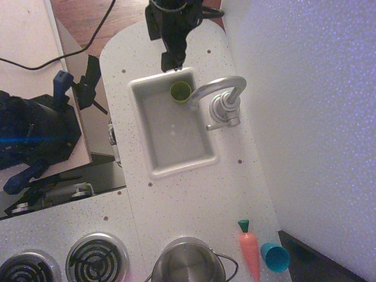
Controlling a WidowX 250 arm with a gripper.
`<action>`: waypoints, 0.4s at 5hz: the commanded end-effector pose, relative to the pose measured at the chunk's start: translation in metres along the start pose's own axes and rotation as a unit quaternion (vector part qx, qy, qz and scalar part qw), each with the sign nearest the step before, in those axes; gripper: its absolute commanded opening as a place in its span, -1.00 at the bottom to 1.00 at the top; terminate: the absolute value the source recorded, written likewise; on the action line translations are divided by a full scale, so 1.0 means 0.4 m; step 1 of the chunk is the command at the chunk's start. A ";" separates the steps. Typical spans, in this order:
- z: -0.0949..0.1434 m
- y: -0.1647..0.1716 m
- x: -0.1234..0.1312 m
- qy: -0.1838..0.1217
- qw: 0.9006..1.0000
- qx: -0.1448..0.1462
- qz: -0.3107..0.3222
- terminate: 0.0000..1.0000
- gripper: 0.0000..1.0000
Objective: Turn faucet right
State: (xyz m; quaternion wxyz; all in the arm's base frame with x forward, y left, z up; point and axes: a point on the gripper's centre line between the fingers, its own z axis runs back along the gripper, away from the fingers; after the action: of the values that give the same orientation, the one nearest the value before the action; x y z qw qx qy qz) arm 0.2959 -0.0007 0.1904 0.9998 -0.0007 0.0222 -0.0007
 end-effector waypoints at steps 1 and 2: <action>0.000 0.000 0.000 0.000 1.000 0.000 0.000 -1.00 1.00; 0.000 -0.026 0.017 -0.001 0.999 -0.021 -0.047 -1.00 1.00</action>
State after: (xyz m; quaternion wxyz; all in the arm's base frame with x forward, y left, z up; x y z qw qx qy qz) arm 0.3042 -0.0165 0.1795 0.9959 -0.0367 0.0386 -0.0730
